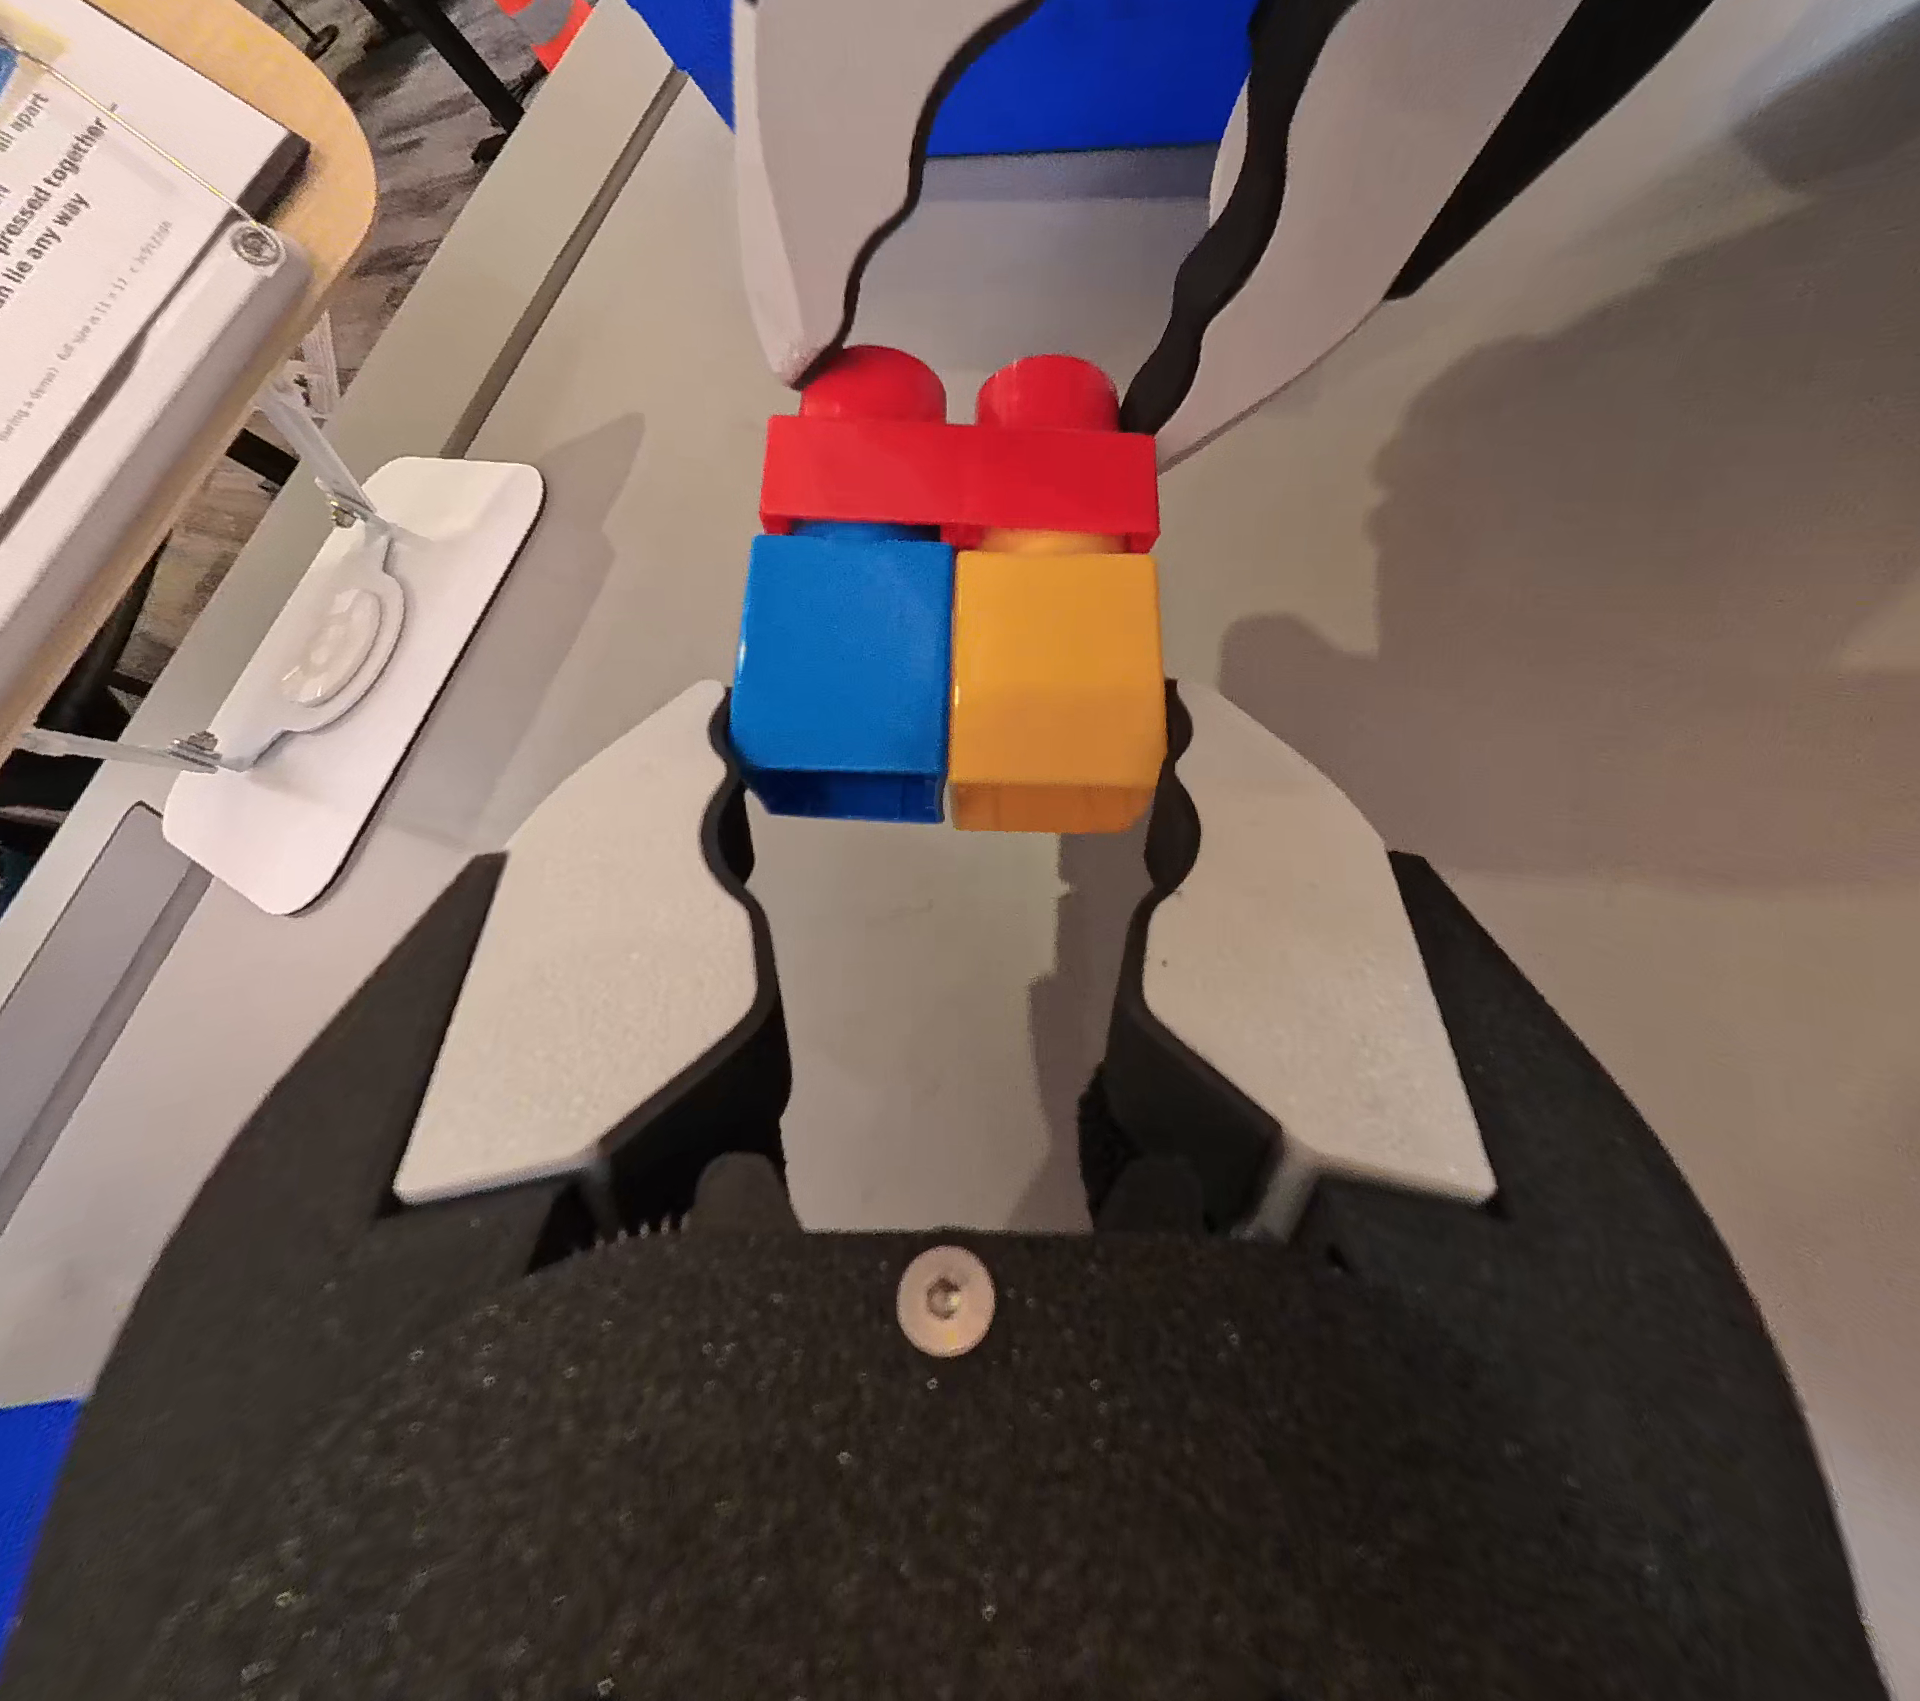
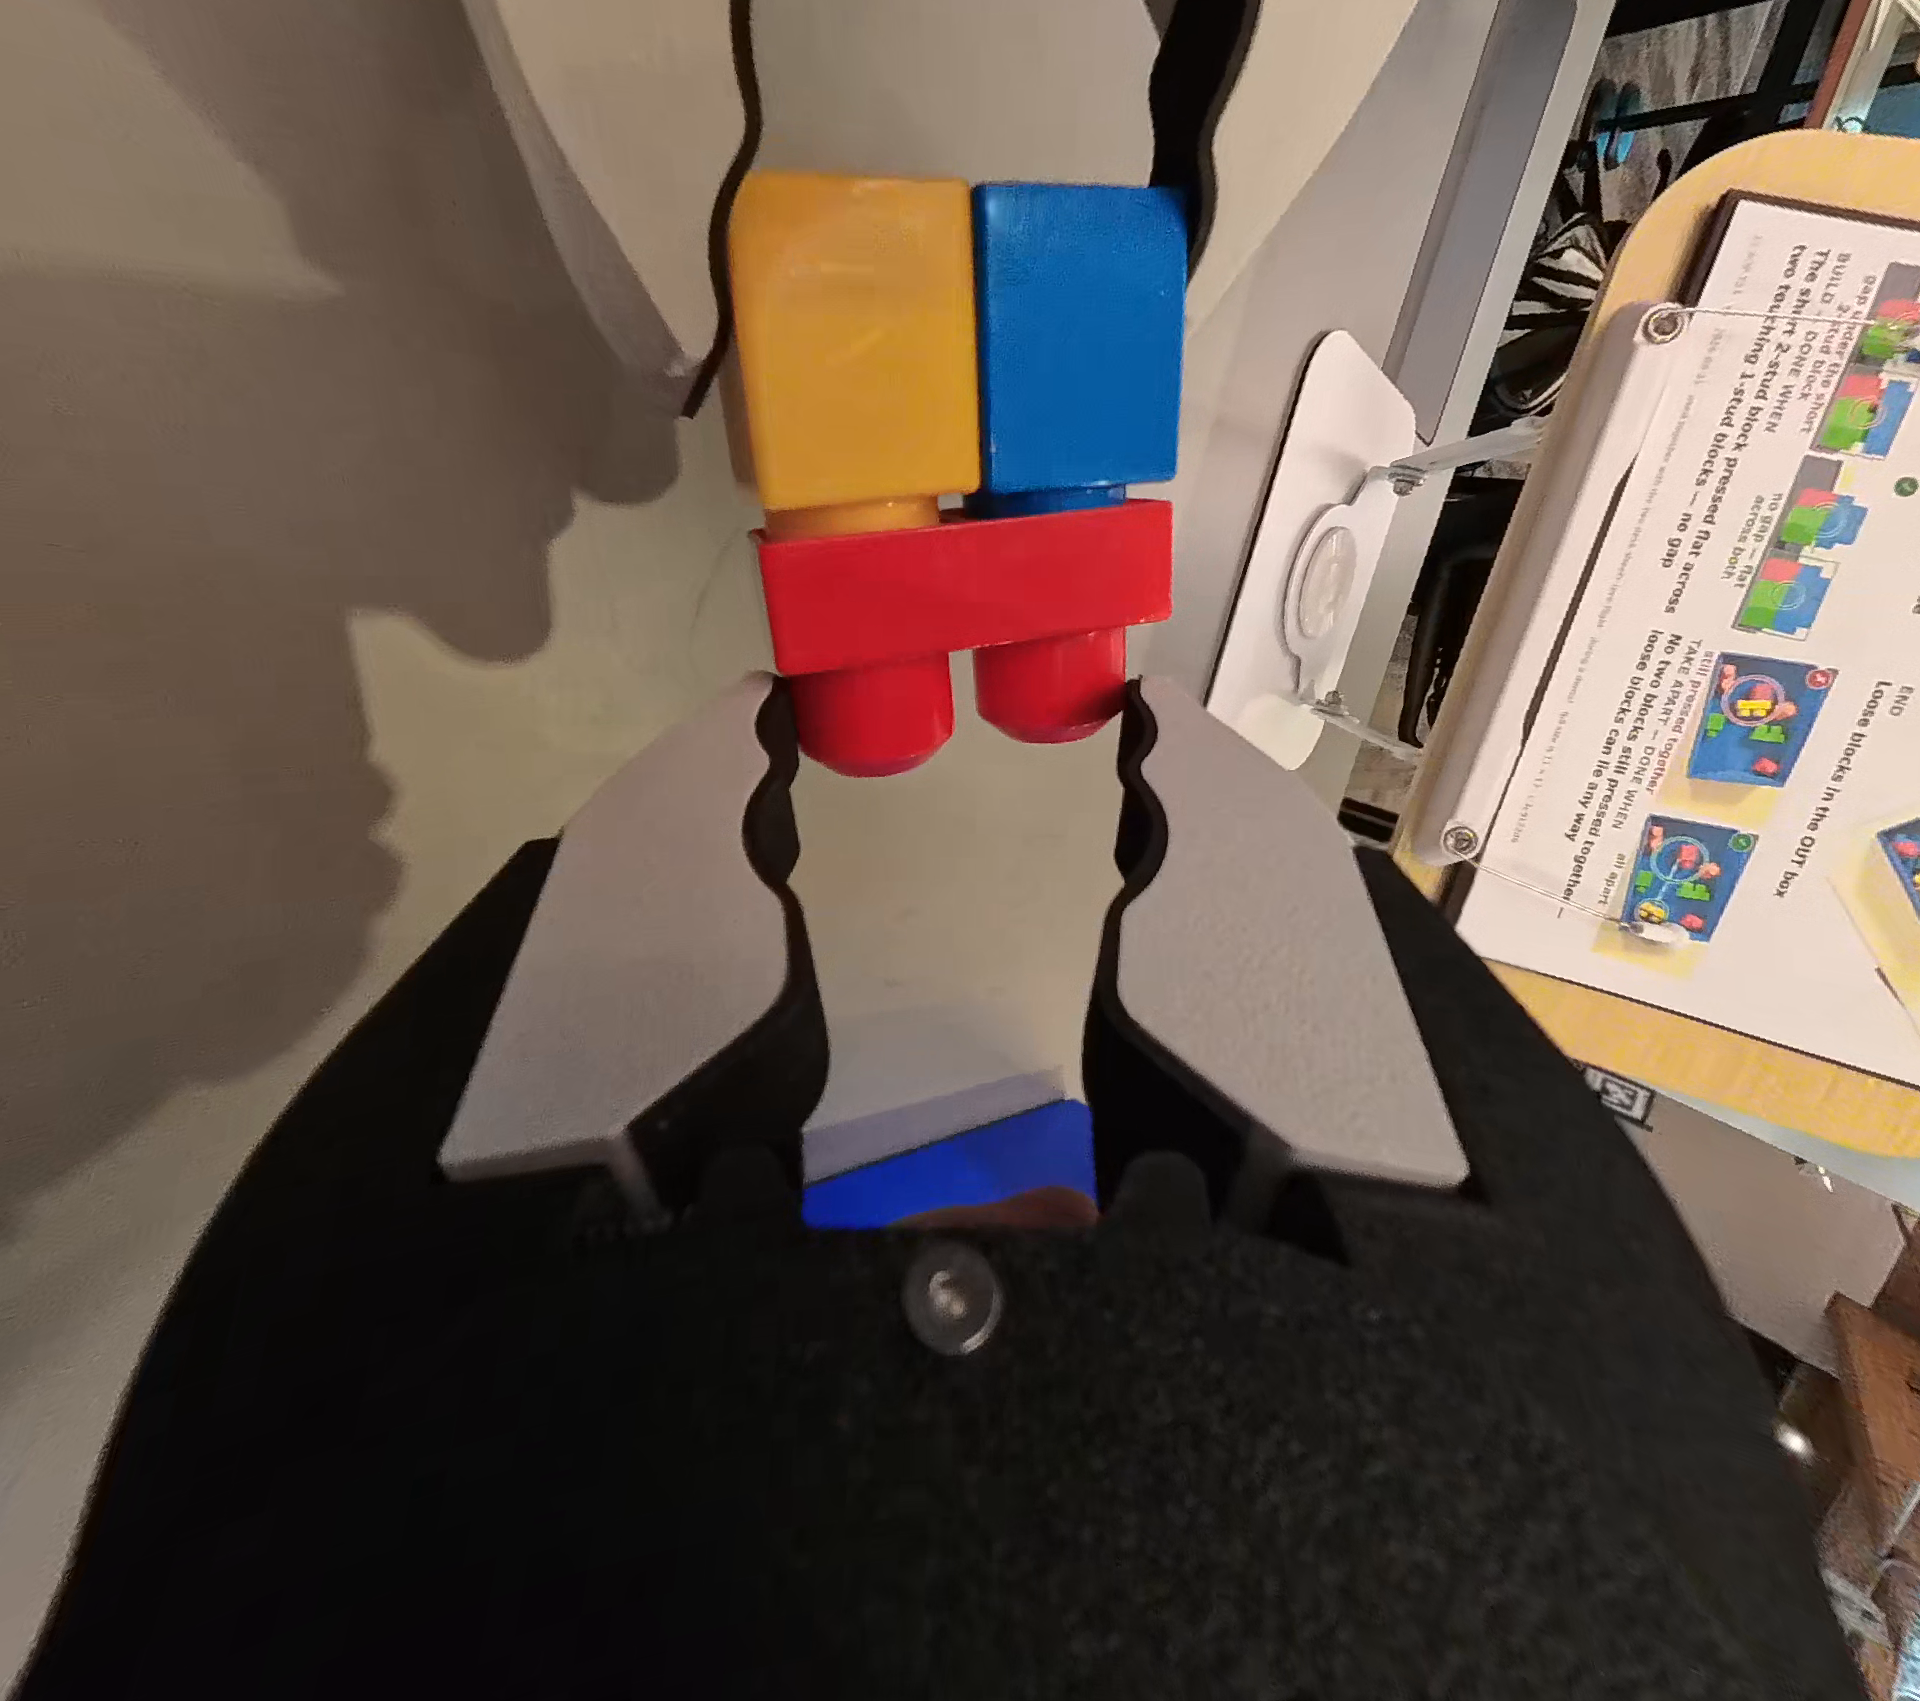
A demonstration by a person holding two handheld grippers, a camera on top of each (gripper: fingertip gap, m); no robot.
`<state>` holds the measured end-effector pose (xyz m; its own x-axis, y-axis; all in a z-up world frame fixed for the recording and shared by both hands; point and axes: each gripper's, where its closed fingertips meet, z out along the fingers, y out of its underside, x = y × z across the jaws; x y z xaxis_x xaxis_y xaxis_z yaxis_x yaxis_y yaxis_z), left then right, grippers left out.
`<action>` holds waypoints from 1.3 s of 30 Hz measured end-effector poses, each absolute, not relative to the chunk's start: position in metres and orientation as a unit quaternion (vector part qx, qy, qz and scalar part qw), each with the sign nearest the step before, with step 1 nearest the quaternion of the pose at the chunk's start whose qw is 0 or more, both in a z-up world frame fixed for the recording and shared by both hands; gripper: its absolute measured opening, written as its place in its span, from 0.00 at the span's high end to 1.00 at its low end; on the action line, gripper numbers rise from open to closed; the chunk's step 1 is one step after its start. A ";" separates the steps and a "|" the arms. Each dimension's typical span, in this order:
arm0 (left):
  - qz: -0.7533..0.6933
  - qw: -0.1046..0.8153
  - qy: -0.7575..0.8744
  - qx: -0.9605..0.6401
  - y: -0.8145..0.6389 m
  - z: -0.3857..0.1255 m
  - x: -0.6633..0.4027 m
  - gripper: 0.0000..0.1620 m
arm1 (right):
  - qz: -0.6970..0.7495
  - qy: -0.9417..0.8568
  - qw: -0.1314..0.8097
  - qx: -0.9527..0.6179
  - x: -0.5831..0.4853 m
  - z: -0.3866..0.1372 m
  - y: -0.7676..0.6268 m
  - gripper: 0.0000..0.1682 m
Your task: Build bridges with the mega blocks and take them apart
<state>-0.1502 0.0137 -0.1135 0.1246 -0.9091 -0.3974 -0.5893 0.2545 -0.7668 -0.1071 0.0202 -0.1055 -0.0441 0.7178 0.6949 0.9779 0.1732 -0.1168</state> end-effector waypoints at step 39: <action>-0.354 0.532 0.598 -0.482 -0.039 -0.023 -0.177 0.54 | 0.930 -0.141 0.147 -0.305 -0.185 0.011 -0.029 0.44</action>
<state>-0.1774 -0.0388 -0.0232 0.0325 -0.9548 -0.2953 -0.2001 0.2833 -0.9379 -0.1850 -0.0295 0.0105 -0.7709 0.3602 -0.5253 -0.1879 -0.9166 -0.3528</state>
